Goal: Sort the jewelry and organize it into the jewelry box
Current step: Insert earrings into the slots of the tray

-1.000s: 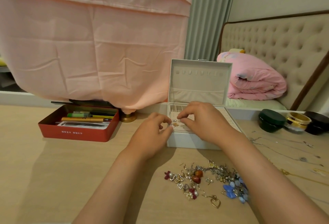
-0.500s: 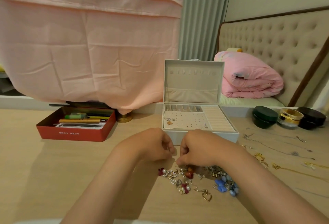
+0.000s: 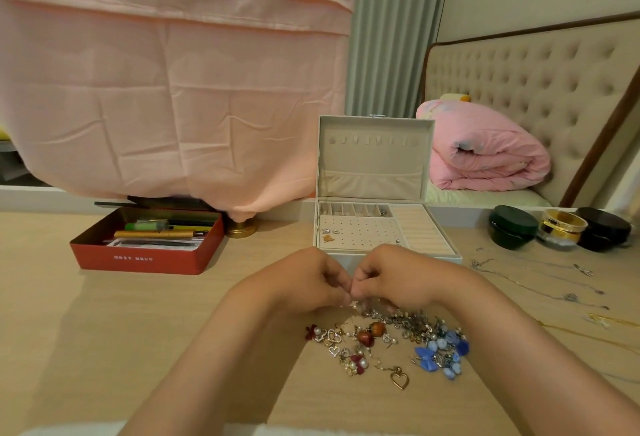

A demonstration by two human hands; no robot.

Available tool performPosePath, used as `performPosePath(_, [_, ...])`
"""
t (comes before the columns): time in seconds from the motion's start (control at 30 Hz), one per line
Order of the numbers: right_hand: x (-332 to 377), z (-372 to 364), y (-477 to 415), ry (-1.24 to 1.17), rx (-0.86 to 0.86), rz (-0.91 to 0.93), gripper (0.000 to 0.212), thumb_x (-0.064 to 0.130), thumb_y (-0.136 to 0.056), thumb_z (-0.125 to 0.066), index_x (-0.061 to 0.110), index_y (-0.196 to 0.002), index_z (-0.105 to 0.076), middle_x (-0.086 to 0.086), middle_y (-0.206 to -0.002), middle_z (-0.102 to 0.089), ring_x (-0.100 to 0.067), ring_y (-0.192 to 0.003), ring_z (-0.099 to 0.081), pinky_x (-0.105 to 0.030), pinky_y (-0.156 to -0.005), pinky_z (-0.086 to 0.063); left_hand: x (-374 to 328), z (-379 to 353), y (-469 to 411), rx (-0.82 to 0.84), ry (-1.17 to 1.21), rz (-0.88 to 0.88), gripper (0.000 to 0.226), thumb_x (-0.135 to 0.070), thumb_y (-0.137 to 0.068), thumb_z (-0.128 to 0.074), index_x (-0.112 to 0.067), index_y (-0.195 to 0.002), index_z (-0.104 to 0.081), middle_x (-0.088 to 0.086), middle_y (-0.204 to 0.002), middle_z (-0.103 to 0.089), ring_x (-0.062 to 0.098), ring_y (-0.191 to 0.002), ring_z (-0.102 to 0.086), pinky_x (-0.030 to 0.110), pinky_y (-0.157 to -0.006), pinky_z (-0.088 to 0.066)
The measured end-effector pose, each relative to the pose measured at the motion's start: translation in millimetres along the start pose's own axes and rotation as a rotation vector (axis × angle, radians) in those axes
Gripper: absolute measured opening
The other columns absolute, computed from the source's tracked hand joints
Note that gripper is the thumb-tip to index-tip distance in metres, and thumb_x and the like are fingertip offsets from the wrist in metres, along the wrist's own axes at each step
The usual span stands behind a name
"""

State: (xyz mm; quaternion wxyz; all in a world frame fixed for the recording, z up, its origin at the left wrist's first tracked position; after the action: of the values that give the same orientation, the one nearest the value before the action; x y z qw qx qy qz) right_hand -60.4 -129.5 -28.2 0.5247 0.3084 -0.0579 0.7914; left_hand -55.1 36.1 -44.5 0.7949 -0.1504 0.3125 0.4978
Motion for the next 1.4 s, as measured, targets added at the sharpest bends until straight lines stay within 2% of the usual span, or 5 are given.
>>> performPosePath(0.2, [-2, 14, 2, -0.421, -0.137, 0.041, 0.017, 0.021, -0.096, -0.067, 0.011, -0.085, -0.075, -0.025, -0.079, -0.07, -0.02, -0.048, -0.05, -0.024, -0.041, -0.04, -7, 7, 7, -0.041, 0.402, 0.025, 0.017, -0.019, -0.085, -0.077, -0.015, -0.102, -0.076, -0.002, -0.078, -0.075, 0.008, -0.06, -0.061, 0.015, -0.046, -0.039])
performPosePath(0.6, [-6, 18, 2, -0.681, -0.204, 0.015, 0.017, 0.006, -0.086, -0.078, 0.005, -0.102, -0.074, -0.003, -0.072, -0.074, -0.014, -0.056, -0.064, -0.025, -0.047, -0.053, -8, 11, 1, -0.247, 0.496, 0.053, 0.008, -0.016, -0.085, -0.078, -0.01, -0.09, -0.076, 0.004, -0.075, -0.074, 0.008, -0.056, -0.059, 0.018, -0.045, -0.037])
performPosePath(0.83, [-14, 39, -4, -0.805, -0.303, 0.02, 0.015, 0.005, -0.087, -0.076, 0.006, -0.102, -0.073, -0.012, -0.082, -0.074, -0.017, -0.056, -0.062, -0.027, -0.043, -0.05, -25, 22, -18, -0.405, 0.428, -0.021, 0.005, -0.018, -0.085, -0.078, -0.017, -0.09, -0.076, 0.002, -0.071, -0.072, 0.008, -0.057, -0.062, 0.016, -0.049, -0.042])
performPosePath(1.27, [-60, 123, -79, -0.339, -0.494, -0.038, 0.009, 0.006, -0.086, -0.076, 0.012, -0.092, -0.077, -0.009, -0.086, -0.076, -0.012, -0.044, -0.06, -0.02, -0.053, -0.052, -43, 60, -149, -0.384, 0.057, 0.003, 0.003, -0.019, -0.086, -0.075, -0.021, -0.084, -0.075, -0.007, -0.07, -0.068, 0.009, -0.059, -0.061, 0.023, -0.055, -0.049])
performPosePath(1.4, [-73, 122, -101, -0.186, -0.424, -0.063, 0.005, 0.009, -0.085, -0.077, 0.014, -0.088, -0.078, -0.013, -0.075, -0.075, -0.015, -0.048, -0.061, -0.023, -0.056, -0.05, -28, 55, -168, -0.291, 0.01, 0.045, 0.009, -0.021, -0.084, -0.078, -0.028, -0.078, -0.074, -0.005, -0.079, -0.074, 0.014, -0.078, -0.069, 0.029, -0.074, -0.058])
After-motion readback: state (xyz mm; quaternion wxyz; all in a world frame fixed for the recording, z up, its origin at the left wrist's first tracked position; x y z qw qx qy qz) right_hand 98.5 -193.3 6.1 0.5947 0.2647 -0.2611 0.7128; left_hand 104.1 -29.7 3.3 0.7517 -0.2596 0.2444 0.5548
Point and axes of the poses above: each hand's wrist, its own y-axis away from the middle knuckle, its own z-axis out of the back of the hand, x = y × z, the point moved 3 cm from there along -y, towards the middle knuckle
